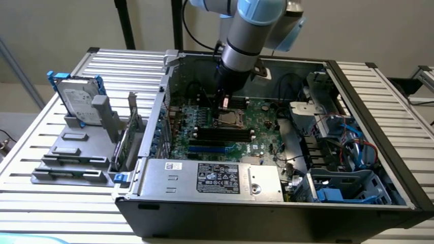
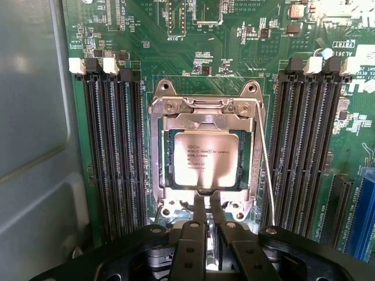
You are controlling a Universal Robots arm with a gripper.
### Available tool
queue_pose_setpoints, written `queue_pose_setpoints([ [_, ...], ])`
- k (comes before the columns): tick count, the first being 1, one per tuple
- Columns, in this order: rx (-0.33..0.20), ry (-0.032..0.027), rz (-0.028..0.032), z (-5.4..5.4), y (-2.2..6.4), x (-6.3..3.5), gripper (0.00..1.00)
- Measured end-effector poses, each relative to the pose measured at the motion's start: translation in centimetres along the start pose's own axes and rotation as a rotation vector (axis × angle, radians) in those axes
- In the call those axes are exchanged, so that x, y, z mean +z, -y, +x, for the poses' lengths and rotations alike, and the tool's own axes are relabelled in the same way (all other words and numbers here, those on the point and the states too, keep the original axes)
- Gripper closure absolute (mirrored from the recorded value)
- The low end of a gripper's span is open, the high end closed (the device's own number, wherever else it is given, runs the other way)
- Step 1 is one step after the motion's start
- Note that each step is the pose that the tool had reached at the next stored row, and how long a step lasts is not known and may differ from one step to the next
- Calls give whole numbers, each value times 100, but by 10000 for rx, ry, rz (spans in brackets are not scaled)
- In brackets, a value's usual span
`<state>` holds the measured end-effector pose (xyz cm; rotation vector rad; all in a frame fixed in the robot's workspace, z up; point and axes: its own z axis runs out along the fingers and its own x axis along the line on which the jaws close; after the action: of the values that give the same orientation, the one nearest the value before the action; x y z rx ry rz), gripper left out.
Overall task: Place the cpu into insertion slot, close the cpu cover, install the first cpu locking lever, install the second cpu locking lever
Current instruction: 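Close the cpu cover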
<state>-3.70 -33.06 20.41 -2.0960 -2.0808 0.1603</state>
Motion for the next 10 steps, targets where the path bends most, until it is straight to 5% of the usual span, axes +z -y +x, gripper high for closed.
queue_pose_setpoints([
  [10, -5, -49, 31, -4, 2, -12, 82],
])
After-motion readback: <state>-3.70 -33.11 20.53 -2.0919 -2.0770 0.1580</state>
